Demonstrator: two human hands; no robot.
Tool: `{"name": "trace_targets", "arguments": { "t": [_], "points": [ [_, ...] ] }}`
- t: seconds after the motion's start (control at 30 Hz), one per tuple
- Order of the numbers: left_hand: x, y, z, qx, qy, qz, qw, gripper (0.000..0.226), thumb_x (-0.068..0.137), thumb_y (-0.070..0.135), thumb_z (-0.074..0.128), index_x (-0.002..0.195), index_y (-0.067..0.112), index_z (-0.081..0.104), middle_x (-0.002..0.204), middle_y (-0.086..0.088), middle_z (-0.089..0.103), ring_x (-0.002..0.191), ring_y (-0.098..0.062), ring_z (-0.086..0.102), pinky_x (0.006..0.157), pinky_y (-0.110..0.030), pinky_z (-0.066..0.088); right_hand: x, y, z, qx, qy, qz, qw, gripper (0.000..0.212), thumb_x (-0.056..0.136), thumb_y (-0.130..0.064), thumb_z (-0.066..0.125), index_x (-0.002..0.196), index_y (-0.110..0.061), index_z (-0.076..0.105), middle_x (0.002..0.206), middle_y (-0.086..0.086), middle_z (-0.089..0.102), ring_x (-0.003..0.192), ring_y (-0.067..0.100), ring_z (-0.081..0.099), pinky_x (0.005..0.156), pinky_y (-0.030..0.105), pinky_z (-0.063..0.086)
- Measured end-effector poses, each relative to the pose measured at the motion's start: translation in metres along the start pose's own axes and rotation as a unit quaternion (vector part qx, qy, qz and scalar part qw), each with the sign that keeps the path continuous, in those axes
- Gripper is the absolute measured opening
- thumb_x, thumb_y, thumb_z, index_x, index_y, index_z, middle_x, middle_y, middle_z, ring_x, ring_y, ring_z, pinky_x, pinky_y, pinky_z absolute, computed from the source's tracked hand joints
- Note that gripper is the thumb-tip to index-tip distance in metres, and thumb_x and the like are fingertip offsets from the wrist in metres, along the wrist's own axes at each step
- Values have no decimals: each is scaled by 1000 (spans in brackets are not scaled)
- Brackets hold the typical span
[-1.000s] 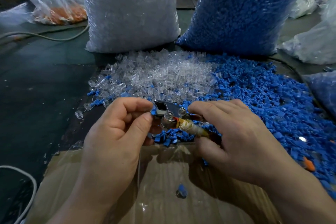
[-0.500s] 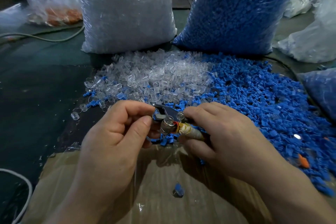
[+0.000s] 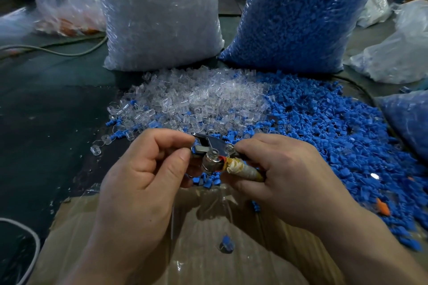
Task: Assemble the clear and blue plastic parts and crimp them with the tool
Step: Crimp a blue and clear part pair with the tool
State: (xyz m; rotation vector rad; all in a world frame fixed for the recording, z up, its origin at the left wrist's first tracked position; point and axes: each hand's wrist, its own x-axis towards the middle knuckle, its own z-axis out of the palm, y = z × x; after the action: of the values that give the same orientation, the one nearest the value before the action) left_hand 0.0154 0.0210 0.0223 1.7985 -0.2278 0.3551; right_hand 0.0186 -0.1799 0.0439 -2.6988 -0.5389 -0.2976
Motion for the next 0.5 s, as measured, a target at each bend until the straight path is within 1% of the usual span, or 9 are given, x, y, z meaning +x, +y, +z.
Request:
{"name": "trace_targets", "arguments": {
  "t": [0.1,0.17,0.27,0.37,0.43,0.5],
  "points": [
    [-1,1,2,-5,4,-3,1000,21,86,25,60,97,42,69,85,11,73,71,-8,71,59,-15,55,0,2,1,-8,0,-1,1000,37,80,-62,44,87,-30,63,73,-14,54,70,10,52,59,28,40],
    [-1,0,3,-8,4,-9,1000,21,85,26,60,95,42,69,84,10,73,71,-9,71,60,-18,57,-1,3,1,-13,-1,-3,1000,39,80,-61,45,94,-31,65,79,-14,57,74,11,54,63,29,42],
    [-2,0,4,-11,1,-6,1000,22,85,26,60,95,43,69,85,8,73,71,-10,71,60,-19,57,-1,4,2,-20,-1,-7,1000,39,79,-60,45,97,-30,64,80,-15,56,75,12,53,63,28,38],
    [-1,-1,5,-16,-2,0,1000,22,87,24,60,96,42,69,87,6,73,71,-11,71,59,-20,57,-2,3,2,-27,0,-8,1000,36,80,-60,44,91,-31,63,77,-15,54,72,11,52,60,27,34],
    [-1,-2,4,-19,2,6,1000,20,87,26,63,97,42,69,87,7,73,70,-11,71,59,-20,57,-1,2,2,-13,1,-3,1000,35,81,-60,45,85,-30,62,73,-14,53,69,11,52,58,29,38],
    [0,-2,2,-17,8,11,1000,15,86,35,64,98,43,69,89,7,73,70,-11,71,60,-21,58,0,0,2,-1,0,4,1000,33,81,-58,45,81,-28,60,70,-12,53,67,11,52,58,33,43]
  ]
}}
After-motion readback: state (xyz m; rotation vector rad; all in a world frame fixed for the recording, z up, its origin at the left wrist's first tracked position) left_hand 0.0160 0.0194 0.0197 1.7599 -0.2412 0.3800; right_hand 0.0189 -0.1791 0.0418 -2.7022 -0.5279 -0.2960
